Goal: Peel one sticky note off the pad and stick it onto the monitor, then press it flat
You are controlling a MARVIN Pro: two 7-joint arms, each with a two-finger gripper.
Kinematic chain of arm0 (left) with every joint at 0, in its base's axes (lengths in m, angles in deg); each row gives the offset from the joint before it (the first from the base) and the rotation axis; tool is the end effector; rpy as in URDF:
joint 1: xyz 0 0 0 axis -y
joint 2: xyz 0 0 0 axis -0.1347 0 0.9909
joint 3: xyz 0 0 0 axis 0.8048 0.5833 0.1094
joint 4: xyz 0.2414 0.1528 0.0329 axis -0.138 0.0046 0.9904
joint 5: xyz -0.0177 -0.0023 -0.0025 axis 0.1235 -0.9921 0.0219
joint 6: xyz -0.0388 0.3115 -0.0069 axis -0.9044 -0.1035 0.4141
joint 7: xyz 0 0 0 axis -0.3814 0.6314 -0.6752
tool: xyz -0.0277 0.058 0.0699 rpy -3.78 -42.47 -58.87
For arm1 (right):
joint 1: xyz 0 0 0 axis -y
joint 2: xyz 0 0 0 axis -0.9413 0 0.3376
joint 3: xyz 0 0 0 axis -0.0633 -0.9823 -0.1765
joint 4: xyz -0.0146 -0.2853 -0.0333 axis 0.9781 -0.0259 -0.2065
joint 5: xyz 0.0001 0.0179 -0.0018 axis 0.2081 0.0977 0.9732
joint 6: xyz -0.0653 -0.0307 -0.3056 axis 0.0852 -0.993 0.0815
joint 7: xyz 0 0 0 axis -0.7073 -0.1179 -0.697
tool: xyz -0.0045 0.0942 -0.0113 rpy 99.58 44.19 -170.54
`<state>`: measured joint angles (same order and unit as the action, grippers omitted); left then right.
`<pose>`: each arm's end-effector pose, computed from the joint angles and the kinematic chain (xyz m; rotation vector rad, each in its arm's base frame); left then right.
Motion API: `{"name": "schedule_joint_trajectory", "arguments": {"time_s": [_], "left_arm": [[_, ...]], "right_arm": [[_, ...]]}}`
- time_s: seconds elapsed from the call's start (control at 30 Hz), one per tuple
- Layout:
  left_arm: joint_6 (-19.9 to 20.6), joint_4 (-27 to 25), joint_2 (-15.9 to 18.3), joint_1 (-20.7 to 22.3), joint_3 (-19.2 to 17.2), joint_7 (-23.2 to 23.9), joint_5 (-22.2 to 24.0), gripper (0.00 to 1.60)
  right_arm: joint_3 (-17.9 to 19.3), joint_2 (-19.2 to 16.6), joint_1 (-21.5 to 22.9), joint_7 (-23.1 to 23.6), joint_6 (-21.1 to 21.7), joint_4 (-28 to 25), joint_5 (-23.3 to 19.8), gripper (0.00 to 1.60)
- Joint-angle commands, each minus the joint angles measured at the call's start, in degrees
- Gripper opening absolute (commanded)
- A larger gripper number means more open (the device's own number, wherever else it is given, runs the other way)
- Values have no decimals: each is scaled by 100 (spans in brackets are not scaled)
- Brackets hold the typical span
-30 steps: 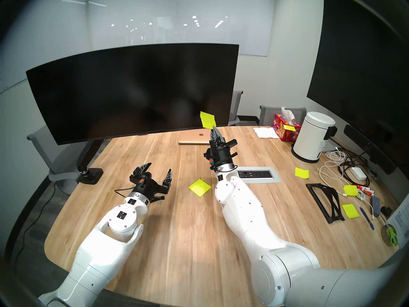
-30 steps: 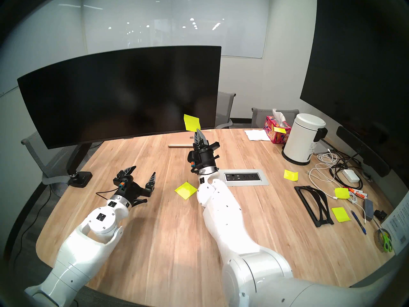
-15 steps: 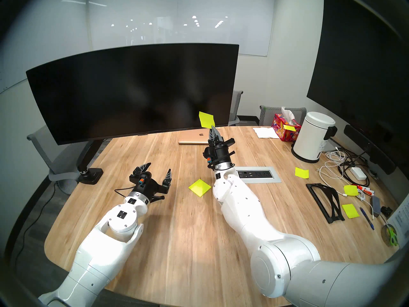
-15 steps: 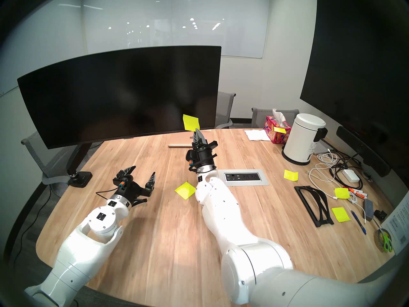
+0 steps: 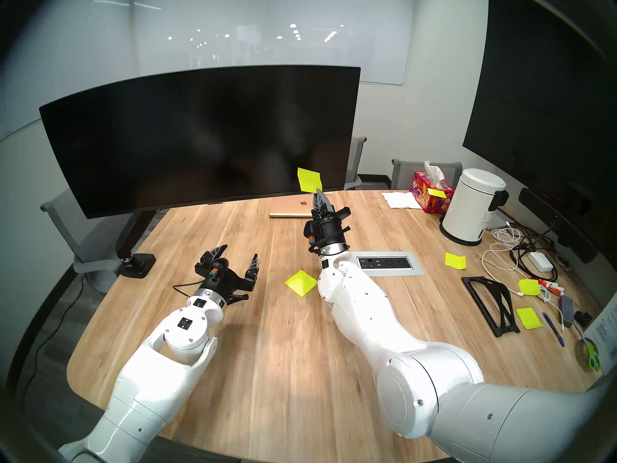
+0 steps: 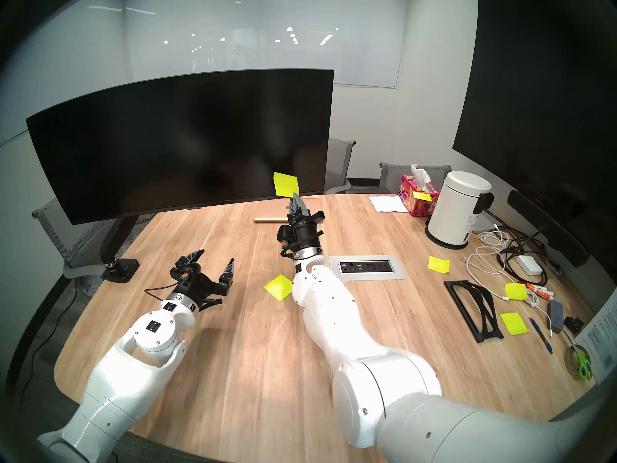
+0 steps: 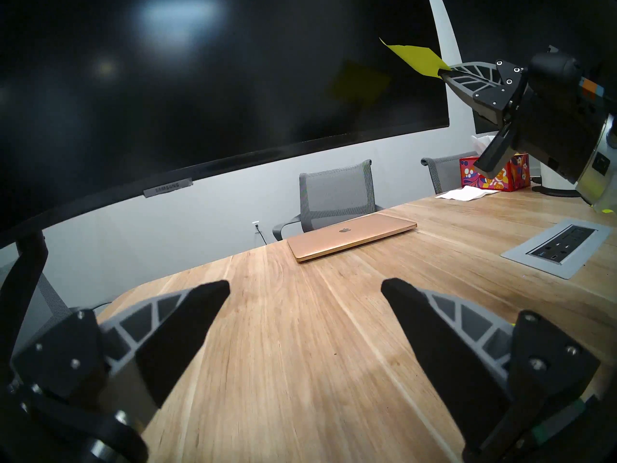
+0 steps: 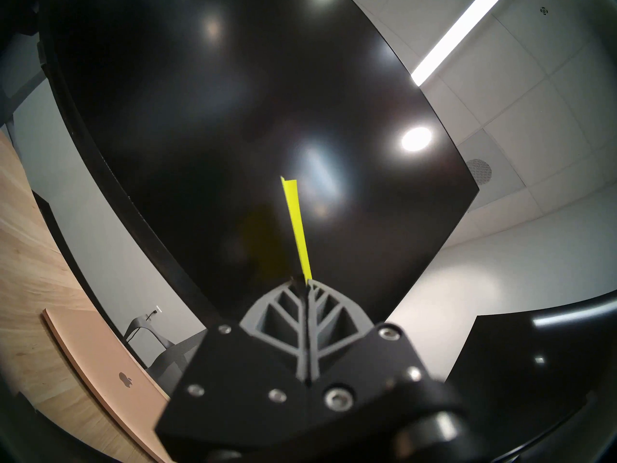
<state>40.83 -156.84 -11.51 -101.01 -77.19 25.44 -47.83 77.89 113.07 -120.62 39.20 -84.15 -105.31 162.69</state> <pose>0.4015 0.0319 -0.2986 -2.1434 0.4226 -2.1959 0.5523 0.1538 -0.2604 0.9435 0.7377 2.1764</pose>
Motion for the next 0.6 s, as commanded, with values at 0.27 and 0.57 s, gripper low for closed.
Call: {"name": "schedule_joint_trajectory", "arguments": {"time_s": [0.27, 0.57], "left_arm": [[3, -175, -18, -11, 30, -32, -15, 160], [21, -190, -28, -19, 38, -79, -24, 160]], "right_arm": [[-146, -54, 461, -379, 348, 198, 361, 0], [-243, -73, 670, -585, 620, 558, 617, 0]]}}
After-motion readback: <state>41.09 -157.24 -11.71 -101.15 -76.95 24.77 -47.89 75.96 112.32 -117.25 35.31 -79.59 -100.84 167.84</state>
